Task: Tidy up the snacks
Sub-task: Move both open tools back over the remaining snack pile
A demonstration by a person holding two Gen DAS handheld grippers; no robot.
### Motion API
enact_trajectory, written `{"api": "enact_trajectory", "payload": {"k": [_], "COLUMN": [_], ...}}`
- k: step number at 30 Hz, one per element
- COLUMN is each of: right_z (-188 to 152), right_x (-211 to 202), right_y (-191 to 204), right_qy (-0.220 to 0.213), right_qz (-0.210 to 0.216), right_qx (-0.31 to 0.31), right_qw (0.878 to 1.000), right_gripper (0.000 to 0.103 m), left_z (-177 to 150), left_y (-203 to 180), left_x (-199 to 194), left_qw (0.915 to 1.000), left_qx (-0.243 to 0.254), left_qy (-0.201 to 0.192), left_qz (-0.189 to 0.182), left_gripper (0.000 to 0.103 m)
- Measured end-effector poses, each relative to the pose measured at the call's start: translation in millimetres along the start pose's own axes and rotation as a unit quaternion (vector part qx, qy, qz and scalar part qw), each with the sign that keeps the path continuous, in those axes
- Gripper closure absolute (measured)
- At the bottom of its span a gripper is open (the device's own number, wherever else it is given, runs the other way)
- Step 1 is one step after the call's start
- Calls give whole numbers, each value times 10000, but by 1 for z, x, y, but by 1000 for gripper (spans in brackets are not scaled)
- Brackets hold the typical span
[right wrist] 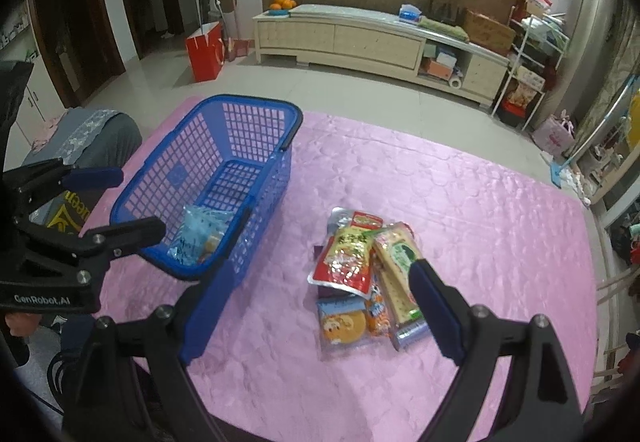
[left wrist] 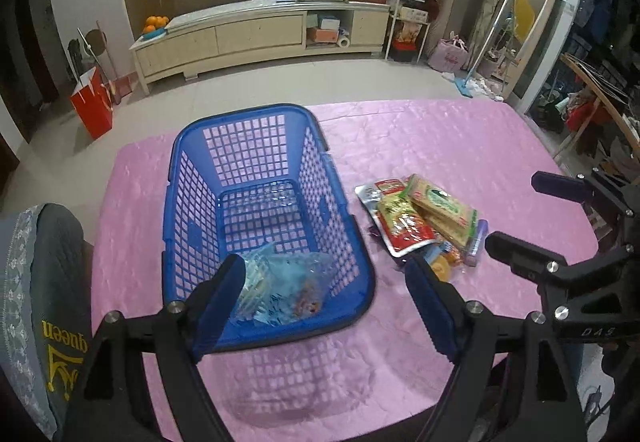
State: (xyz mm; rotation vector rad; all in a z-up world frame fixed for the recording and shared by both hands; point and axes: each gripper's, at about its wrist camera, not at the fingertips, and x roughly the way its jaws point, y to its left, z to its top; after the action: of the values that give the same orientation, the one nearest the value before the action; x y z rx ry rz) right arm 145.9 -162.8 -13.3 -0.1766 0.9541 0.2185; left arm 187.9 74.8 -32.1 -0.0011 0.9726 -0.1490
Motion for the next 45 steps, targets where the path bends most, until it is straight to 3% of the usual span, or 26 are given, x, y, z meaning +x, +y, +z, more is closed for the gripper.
{"api": "enact_trajectory", "payload": {"k": [10, 20, 34, 45], "right_z": [-24, -56, -88, -70], "right_x": [-24, -20, 36, 82], "right_y": [-22, -63, -114, -141], "right_qy": [-42, 72, 664, 936], "right_qz": [-155, -139, 51, -63], "right_qx": [49, 283, 703, 590], "right_qw": [9999, 9995, 9953, 9938], "right_gripper": [12, 12, 12, 12], "left_z": [-15, -26, -34, -4], "left_y": [-48, -93, -122, -125], "left_x": [-9, 16, 81, 132], "left_qw": [9996, 9992, 9966, 9944], "left_qx": [201, 253, -82, -148], "left_qy": [-70, 169, 798, 1046], "left_qz": [-182, -268, -204, 54], "left_gripper": [23, 23, 23, 23]}}
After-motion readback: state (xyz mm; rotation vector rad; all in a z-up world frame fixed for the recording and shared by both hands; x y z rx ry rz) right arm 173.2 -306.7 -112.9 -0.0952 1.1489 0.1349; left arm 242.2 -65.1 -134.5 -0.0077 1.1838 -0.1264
